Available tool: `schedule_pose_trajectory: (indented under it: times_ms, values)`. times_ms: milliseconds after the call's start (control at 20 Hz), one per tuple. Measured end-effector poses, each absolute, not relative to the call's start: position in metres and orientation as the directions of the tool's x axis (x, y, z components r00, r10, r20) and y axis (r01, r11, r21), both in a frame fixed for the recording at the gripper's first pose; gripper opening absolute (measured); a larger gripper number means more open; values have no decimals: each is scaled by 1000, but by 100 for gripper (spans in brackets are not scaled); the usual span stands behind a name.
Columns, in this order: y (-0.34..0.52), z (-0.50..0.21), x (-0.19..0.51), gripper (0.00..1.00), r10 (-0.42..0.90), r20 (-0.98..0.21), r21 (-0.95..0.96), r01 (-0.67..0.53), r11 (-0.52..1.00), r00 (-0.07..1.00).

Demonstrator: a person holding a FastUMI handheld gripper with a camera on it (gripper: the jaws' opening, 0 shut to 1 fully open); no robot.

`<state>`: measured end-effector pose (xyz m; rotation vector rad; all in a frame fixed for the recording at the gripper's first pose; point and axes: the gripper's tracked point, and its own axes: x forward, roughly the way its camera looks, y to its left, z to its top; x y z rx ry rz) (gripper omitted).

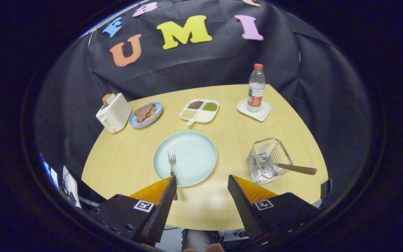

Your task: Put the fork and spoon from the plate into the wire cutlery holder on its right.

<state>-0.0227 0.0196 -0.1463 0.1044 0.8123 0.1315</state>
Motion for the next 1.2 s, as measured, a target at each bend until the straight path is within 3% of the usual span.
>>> schedule_pose_trajectory:
  times_ms: [850, 1200]
  values:
    - [74, -192, -25, 88, 127, -763, 40, -150, 988, 633]
    - [80, -225, -33, 88, 142, -829, 65, -159, 985, 541]
